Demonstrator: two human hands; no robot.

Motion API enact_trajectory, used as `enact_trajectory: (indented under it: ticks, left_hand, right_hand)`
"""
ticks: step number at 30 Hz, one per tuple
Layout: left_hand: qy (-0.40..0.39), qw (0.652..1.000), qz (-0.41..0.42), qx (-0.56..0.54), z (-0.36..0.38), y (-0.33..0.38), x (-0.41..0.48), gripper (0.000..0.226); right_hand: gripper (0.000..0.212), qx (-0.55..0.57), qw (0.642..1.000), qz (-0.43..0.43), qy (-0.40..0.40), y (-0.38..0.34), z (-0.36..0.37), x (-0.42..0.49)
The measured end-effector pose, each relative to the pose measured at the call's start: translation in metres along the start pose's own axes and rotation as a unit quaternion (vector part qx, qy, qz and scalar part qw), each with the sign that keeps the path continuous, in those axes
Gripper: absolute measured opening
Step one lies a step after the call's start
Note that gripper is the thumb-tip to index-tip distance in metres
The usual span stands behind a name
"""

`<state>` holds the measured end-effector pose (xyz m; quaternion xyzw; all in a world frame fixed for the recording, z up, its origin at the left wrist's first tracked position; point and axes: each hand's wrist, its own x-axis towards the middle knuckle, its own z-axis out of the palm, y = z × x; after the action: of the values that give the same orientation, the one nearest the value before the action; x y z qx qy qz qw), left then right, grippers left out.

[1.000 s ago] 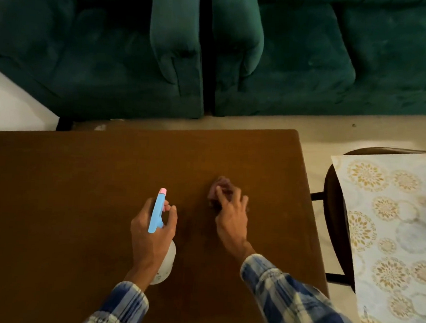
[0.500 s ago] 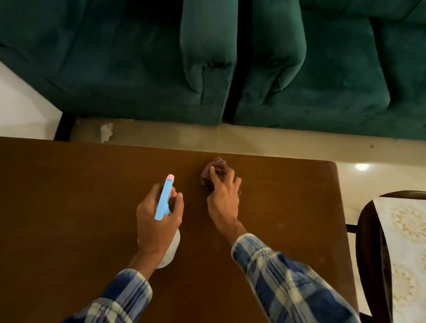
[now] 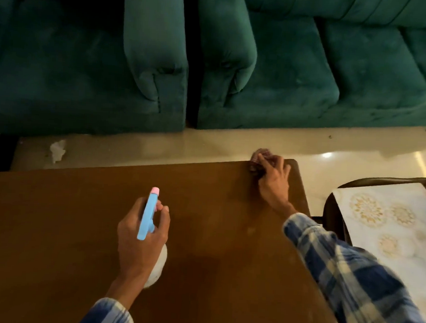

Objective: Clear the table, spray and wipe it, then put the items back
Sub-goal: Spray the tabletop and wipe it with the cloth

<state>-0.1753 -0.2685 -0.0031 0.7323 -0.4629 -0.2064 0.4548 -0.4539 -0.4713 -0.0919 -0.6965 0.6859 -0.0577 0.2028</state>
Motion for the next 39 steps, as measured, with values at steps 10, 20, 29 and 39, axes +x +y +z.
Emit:
enact_trajectory:
  ticks: [10,20,29,39]
  left_hand:
    - [-0.024,0.998,0.050,0.016,0.068,0.060,-0.047,0.015]
    - [0.016,0.997,0.010,0.071,0.100,0.103,-0.114,0.020]
    - [0.040,0.996,-0.049,0.066,0.109,0.115,-0.166,0.019]
    - [0.057,0.992,-0.066,0.095,0.051,0.096,-0.219,0.017]
  right_hand:
    - [0.071,-0.011,0.997,-0.073,-0.024,0.072,-0.022,-0.032]
    - [0.061,-0.027,0.973,-0.204,-0.104,0.131,-0.036,-0.096]
    - [0.065,-0.038,0.958,-0.255,-0.127,0.176,-0.042,-0.159]
    - [0.068,0.011,0.973,-0.175,-0.149,0.122,0.005,-0.312]
